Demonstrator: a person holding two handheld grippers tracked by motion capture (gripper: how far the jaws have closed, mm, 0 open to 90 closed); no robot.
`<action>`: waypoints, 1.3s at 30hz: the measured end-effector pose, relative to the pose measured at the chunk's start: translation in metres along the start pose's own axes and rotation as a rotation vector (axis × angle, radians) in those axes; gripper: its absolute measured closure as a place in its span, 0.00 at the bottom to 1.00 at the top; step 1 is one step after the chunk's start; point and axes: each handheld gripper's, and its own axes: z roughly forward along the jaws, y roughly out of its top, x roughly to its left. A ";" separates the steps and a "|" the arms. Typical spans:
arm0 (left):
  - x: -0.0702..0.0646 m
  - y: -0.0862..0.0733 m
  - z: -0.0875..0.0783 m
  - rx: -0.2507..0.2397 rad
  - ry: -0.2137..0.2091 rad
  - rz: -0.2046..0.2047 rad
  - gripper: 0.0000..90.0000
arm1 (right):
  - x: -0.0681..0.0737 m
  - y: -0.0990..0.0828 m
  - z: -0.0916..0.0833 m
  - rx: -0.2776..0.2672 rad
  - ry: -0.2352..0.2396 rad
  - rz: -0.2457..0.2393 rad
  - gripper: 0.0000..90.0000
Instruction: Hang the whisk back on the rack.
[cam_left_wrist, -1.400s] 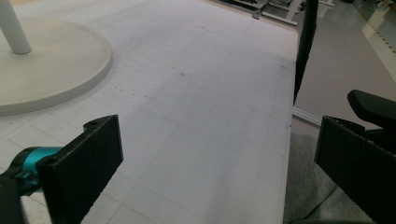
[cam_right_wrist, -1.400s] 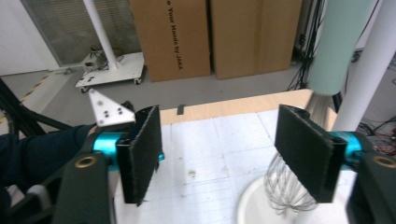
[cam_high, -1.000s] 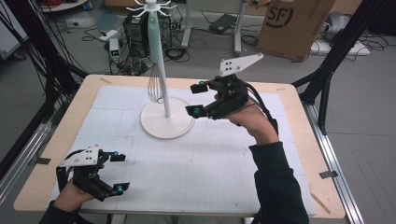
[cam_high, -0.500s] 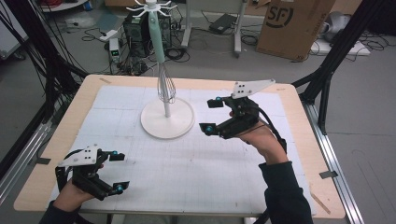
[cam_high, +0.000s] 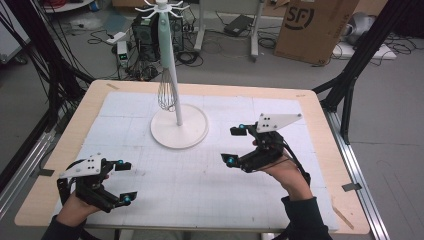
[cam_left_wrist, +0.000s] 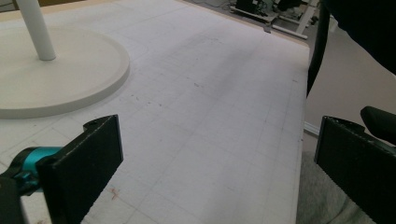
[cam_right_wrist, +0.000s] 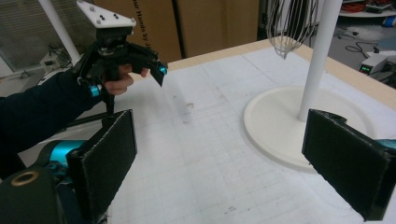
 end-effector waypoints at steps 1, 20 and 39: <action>0.000 0.000 0.000 -0.004 0.001 -0.001 0.02 | 0.001 -0.005 0.000 0.000 -0.006 -0.001 0.10; 0.005 -0.002 -0.003 -0.040 0.041 -0.013 0.02 | 0.013 -0.063 -0.012 0.032 -0.074 0.030 0.10; 0.007 -0.004 -0.006 -0.100 0.061 -0.006 0.02 | 0.017 -0.096 -0.018 0.015 -0.091 0.057 0.10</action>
